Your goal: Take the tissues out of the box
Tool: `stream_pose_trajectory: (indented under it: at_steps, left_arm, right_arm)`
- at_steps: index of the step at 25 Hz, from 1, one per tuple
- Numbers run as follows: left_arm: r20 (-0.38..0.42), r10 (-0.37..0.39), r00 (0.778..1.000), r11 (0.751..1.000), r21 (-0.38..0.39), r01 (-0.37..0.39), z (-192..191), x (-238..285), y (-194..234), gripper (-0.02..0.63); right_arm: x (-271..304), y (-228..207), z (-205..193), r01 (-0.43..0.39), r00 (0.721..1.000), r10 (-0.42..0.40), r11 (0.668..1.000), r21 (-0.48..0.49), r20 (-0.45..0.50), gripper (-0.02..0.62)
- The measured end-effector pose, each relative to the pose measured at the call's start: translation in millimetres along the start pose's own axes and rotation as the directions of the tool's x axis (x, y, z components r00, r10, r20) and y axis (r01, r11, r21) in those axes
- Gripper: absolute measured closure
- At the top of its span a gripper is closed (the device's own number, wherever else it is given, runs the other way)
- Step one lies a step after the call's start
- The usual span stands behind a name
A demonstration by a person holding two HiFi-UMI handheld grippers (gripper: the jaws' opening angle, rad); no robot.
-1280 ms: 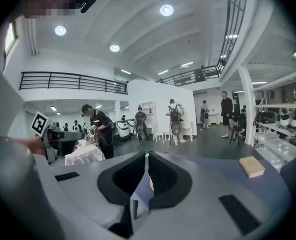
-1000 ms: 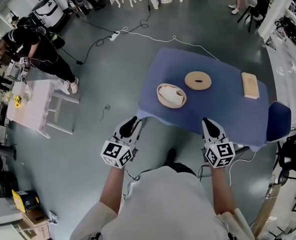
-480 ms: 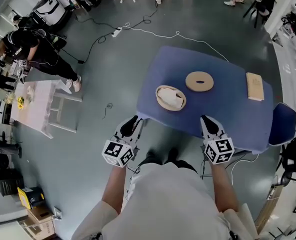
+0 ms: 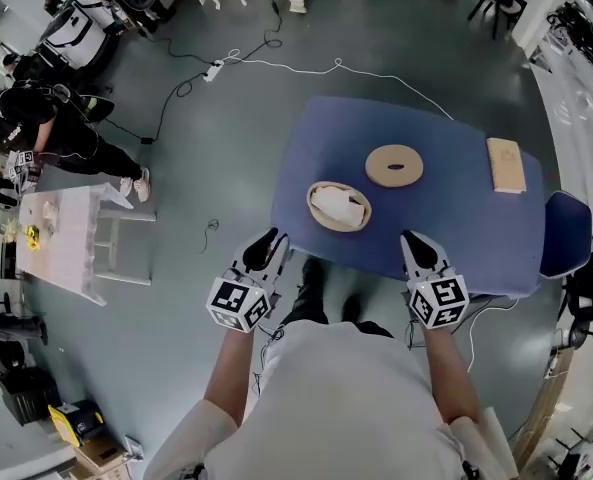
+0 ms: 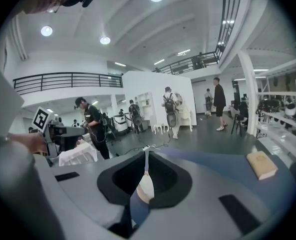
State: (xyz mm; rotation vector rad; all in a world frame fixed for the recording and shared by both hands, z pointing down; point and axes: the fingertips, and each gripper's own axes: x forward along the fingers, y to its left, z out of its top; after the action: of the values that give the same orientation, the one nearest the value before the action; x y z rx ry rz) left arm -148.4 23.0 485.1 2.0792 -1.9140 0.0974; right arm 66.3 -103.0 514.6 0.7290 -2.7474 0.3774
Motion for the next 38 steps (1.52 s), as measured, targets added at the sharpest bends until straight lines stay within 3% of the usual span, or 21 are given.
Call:
stream_pose_trajectory:
  at_steps: [8,14,25,31,34,38]
  left_arm:
    - [-0.102,-0.142,0.985,0.985,0.083,0.151,7.9,62.8,42.8,0.511]
    - [-0.21,-0.276,0.938,0.95,0.09,0.3,-11.2,109.0,56.5,0.511]
    - [-0.429,-0.417,0.801,0.851,0.125,0.51,-91.1,187.7,68.9,0.511]
    - [-0.583,-0.408,0.702,0.77,0.193,0.608,-162.3,226.6,62.0,0.503]
    - [-0.652,-0.382,0.655,0.744,0.204,0.637,-196.3,244.6,53.8,0.482]
    - [-0.708,-0.348,0.615,0.716,0.223,0.661,-223.9,269.0,43.7,0.471]
  right_arm:
    - [51.3,-8.9,10.1,0.098,0.995,-0.097,0.995,0.032,-0.033,0.551]
    - [82.7,-15.3,-7.8,0.175,0.982,-0.17,0.983,0.062,-0.084,0.551]
    - [126.6,-28.2,-60.1,0.259,0.951,-0.234,0.96,0.105,-0.201,0.551]
    - [136.3,-31.7,-79.8,0.295,0.937,-0.253,0.943,0.156,-0.242,0.551]
    - [134.7,-36.4,-88.2,0.296,0.933,-0.248,0.941,0.164,-0.259,0.551]
    - [135.2,-44.2,-101.4,0.274,0.934,-0.22,0.947,0.167,-0.281,0.551]
